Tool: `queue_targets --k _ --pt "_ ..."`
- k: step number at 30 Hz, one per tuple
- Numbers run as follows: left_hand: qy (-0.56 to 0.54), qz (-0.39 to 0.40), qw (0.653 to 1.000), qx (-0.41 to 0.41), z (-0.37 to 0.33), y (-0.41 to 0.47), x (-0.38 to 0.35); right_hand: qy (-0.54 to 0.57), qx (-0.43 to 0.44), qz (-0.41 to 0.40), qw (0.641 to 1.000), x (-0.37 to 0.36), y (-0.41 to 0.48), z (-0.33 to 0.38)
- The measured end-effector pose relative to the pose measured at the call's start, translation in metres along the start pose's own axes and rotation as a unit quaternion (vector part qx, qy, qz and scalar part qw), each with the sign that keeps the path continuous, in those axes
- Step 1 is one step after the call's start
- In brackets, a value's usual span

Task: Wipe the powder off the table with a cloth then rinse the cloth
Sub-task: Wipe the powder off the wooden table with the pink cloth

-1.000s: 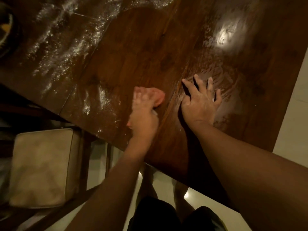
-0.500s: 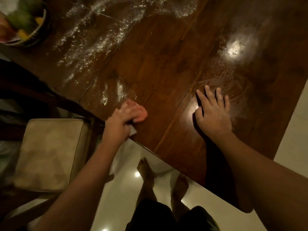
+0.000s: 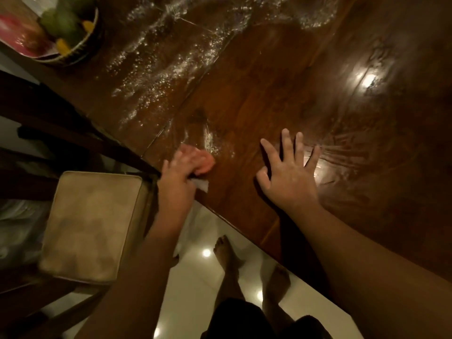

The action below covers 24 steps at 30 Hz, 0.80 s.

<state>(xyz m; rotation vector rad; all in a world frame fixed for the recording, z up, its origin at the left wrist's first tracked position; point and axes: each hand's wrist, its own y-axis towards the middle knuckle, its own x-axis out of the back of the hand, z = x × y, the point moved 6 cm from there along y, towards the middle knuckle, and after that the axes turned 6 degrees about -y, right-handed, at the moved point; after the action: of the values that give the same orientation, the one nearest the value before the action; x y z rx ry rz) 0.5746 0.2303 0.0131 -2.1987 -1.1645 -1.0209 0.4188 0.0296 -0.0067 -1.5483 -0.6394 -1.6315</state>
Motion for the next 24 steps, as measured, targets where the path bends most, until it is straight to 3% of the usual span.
queue_targets --k 5,8,13,16,18,20,24 --pt "0.041 -0.071 0.995 0.063 0.062 0.103 0.045 -0.001 -0.017 0.001 1.0 -0.001 0.002 -0.002" --pt "0.085 -0.057 0.991 0.091 0.051 0.146 0.044 0.009 -0.033 0.002 0.999 0.001 0.005 -0.002" --pt "0.065 0.044 0.996 -0.052 0.011 0.14 0.009 0.021 -0.051 0.004 0.998 0.002 0.006 -0.005" --pt "0.027 0.166 0.966 -0.198 -0.006 0.09 -0.008 0.019 -0.062 0.001 0.998 0.003 0.008 -0.005" --pt "0.039 0.207 0.948 -0.238 0.006 0.074 0.0 0.014 -0.067 -0.005 0.998 0.004 0.009 -0.004" --pt "0.03 0.188 0.96 -0.204 0.023 0.091 0.019 0.012 -0.072 -0.008 0.997 0.005 0.009 -0.002" --pt "0.02 0.06 0.996 -0.058 0.024 0.156 0.031 0.011 -0.08 -0.015 0.997 0.006 0.009 -0.005"
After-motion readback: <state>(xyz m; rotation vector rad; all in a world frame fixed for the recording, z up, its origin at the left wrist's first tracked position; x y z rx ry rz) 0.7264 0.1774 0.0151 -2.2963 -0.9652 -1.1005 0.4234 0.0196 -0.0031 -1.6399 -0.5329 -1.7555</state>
